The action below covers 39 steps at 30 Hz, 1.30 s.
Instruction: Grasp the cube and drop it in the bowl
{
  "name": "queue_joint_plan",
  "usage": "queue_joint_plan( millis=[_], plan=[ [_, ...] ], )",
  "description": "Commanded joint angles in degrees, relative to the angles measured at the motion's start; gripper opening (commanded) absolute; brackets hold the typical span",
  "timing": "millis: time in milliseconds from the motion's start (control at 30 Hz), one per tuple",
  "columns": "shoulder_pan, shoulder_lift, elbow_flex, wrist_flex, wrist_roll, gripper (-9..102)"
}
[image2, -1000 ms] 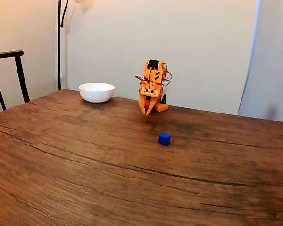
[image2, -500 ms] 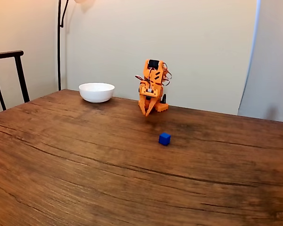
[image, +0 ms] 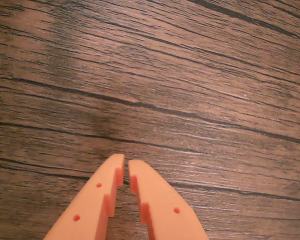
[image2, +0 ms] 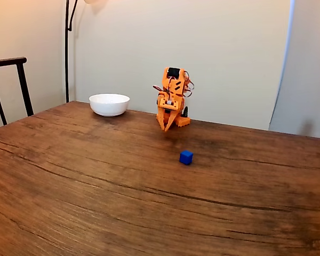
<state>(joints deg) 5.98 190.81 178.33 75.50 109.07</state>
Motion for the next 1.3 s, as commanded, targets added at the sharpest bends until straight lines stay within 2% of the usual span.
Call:
queue_joint_plan(
  millis=[0,933,1267],
  plan=[
    [0.4,-1.1,-0.1,2.3,-0.1,-1],
    [0.4,-0.6,-0.1,2.3,-0.1,-1],
    [-0.3,-0.4,-0.1,-1.1,-0.9,-1]
  ],
)
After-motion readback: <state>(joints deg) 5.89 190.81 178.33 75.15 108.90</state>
